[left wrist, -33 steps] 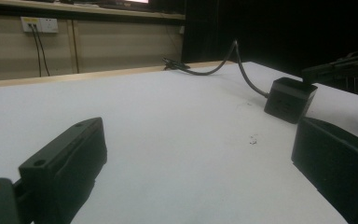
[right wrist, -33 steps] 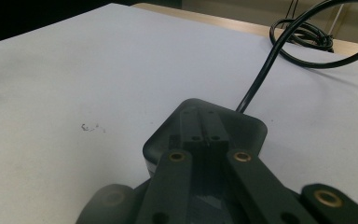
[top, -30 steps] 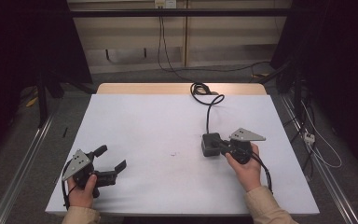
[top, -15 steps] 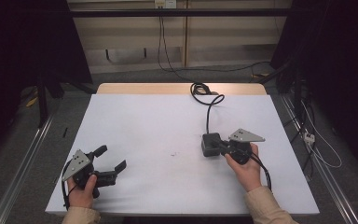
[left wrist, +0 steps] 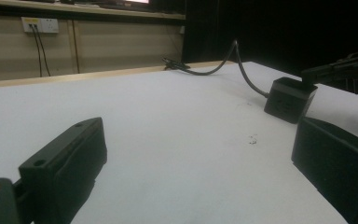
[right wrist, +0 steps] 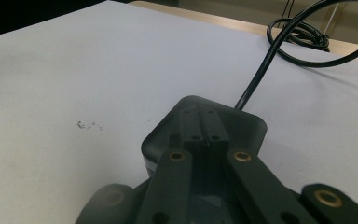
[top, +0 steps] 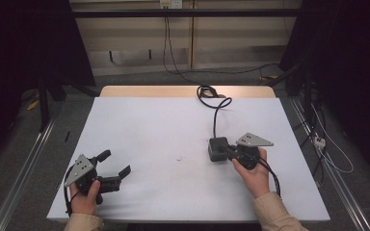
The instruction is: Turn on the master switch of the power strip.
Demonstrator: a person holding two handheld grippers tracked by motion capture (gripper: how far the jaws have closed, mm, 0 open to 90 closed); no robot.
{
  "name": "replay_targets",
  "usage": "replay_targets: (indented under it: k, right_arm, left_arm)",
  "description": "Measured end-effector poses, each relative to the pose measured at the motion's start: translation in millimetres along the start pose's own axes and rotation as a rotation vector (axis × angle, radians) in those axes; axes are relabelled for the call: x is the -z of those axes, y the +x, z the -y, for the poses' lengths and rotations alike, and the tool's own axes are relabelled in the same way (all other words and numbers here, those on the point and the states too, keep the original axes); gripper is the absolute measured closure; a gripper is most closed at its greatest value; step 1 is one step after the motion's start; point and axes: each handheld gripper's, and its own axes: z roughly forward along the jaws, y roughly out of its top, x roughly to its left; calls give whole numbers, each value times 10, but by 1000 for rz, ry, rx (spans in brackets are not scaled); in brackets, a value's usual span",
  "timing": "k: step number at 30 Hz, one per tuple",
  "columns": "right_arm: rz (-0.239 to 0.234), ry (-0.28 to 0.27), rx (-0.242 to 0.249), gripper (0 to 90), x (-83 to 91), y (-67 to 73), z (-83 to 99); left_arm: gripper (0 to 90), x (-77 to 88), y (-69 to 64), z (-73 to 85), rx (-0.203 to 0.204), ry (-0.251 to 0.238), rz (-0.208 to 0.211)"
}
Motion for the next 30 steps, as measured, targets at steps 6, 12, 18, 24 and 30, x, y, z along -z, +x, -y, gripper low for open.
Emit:
replay_targets:
  k: [6, 12, 18, 24, 30]
  right_arm:
    - [3, -1, -2, 900, -2, 2, 2]
    - [1, 0, -12, 900, -1, 0, 3]
    - [6, 1, -10, 900, -2, 5, 2]
    - [12, 0, 4, 900, -3, 15, 6]
    - [15, 3, 12, 900, -1, 23, 6]
  left_arm:
    - [28, 1, -1, 0, 0, -1, 0]
    - [29, 1, -1, 1, -3, 2, 0]
    - [28, 1, -4, 2, -2, 2, 0]
    - [29, 3, -4, 3, 0, 2, 0]
    - [29, 2, -3, 6, -1, 4, -1]
